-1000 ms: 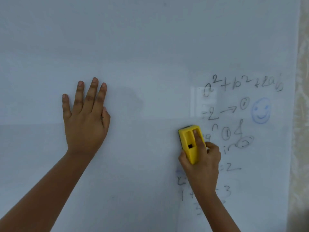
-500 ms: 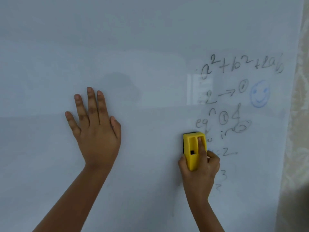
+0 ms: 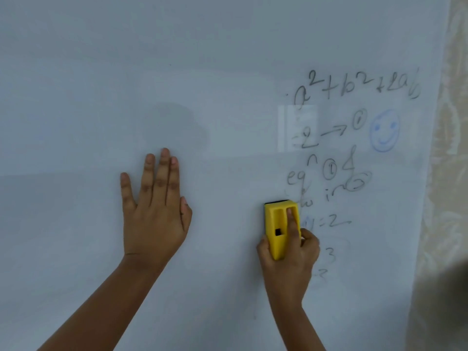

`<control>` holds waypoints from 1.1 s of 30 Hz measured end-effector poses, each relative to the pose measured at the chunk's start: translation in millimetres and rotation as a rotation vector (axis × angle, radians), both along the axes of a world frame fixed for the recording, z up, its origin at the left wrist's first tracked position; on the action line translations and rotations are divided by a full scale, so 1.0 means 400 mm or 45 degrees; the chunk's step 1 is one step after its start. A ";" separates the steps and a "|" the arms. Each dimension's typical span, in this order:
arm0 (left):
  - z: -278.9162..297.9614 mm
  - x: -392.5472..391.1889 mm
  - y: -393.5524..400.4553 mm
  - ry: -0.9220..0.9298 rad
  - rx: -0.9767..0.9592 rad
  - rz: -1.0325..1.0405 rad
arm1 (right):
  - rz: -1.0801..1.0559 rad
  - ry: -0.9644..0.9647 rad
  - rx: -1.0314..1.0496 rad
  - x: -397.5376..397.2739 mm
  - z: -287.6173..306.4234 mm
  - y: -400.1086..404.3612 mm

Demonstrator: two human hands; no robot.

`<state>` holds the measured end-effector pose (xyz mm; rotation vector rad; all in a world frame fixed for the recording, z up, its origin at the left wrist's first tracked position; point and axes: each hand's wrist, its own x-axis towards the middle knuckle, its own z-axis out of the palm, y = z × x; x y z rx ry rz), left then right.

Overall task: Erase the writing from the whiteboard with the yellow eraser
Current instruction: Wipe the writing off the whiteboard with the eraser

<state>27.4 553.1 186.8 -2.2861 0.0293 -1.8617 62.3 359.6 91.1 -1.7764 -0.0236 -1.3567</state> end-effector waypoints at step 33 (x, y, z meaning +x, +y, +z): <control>-0.021 -0.007 -0.011 -0.007 0.025 -0.011 | 0.058 0.105 -0.063 -0.047 -0.233 0.058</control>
